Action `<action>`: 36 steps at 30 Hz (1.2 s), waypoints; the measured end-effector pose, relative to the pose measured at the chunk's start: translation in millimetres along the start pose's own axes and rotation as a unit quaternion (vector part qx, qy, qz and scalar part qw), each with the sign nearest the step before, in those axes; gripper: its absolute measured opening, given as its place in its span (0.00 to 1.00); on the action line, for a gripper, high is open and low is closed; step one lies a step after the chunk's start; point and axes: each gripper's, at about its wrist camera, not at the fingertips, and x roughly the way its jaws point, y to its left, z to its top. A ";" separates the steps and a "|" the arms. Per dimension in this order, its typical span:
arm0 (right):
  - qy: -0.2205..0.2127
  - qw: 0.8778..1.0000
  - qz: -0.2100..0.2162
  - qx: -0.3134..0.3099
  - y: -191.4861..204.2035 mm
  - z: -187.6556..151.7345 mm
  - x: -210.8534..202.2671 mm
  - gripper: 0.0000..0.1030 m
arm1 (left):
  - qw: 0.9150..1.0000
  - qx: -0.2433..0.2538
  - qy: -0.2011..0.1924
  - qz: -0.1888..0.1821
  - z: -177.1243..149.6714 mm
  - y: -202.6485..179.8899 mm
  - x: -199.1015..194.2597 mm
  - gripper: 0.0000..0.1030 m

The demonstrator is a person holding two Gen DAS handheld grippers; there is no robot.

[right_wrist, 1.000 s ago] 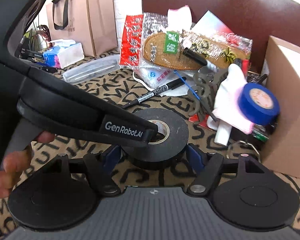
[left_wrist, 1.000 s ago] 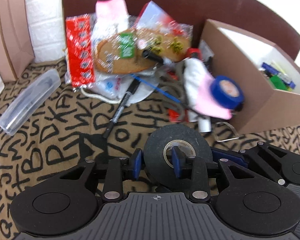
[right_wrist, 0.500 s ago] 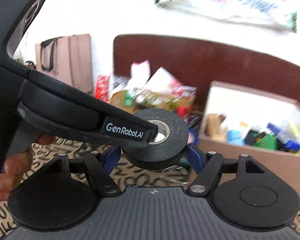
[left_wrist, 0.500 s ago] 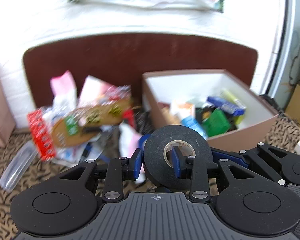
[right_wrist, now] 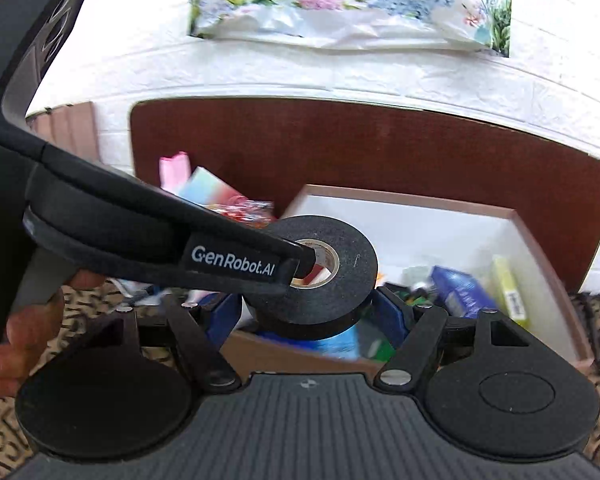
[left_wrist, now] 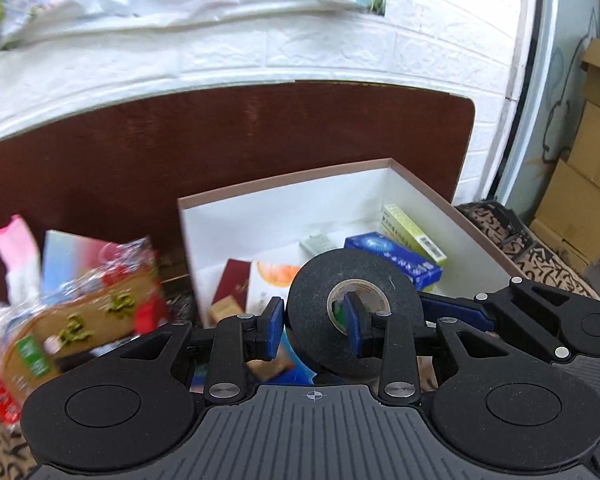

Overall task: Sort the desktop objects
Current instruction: 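Carry the tape roll with the left gripper over the cardboard box, then open the left gripper to drop the tape into the box, withdraw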

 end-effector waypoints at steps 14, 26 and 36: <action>0.088 0.996 0.004 0.002 -42.4 18.9 79.0 0.74 | 0.999 0.003 0.050 0.002 37.5 21.5 90.7 0.40; 0.079 0.996 -0.032 -0.008 -41.0 23.1 96.6 0.96 | 1.000 -0.008 -0.022 0.015 42.7 32.9 74.6 1.00; 0.080 0.996 -0.035 0.005 -24.0 13.1 71.3 0.99 | 0.999 -0.015 -0.010 0.033 29.8 35.3 64.3 1.00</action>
